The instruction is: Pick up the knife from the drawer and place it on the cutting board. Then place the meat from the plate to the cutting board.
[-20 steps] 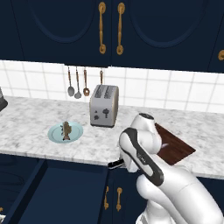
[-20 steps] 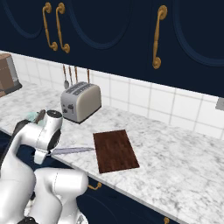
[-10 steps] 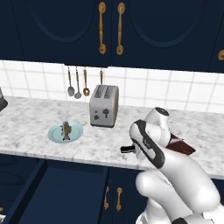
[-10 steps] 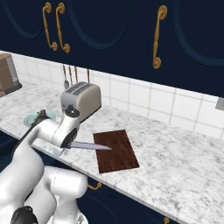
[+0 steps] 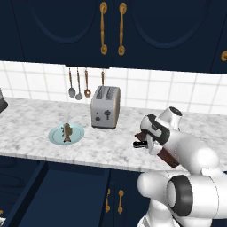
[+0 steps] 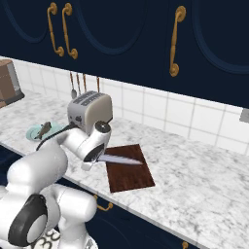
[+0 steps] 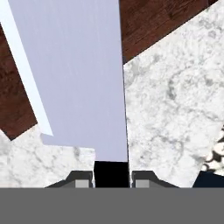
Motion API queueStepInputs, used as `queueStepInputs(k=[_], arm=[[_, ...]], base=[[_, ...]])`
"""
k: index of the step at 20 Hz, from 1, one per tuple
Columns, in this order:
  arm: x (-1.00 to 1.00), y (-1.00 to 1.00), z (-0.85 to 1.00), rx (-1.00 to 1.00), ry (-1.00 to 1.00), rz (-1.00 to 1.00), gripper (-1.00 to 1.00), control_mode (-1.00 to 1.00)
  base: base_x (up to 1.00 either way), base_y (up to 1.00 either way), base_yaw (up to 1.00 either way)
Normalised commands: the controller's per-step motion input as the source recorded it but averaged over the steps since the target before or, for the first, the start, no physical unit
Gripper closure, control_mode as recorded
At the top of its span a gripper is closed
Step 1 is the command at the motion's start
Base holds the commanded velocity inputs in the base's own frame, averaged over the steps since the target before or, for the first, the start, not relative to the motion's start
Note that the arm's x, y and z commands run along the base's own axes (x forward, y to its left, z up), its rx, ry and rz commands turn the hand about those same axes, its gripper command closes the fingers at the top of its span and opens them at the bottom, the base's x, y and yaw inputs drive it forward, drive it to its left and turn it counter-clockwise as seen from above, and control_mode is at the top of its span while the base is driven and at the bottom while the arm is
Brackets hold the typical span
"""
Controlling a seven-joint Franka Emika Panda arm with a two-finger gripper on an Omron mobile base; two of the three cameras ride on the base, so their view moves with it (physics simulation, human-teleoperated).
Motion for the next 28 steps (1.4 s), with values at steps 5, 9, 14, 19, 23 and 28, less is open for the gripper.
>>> queueStepInputs(k=[5,9,14,19,23,28], arm=[[0.69,-0.46,-0.12,0.0,0.01,0.05,1.0,-1.0],[0.54,-0.54,-0.32,-0.01,0.04,0.07,1.0,-1.0],[0.38,-0.11,-0.66,-0.06,0.06,0.07,1.0,-1.0],[0.18,0.0,-0.52,-0.06,0.08,0.05,-1.0,-1.0],[-0.29,0.06,-0.09,0.0,-0.01,0.04,-1.0,-1.0],[-0.45,0.36,0.34,-0.01,-0.03,0.0,-1.0,-1.0]], base=[[0.0,0.0,0.0],[0.0,0.0,0.0],[0.0,0.0,0.0],[0.0,0.0,0.0],[0.0,0.0,0.0],[0.0,0.0,0.0]])
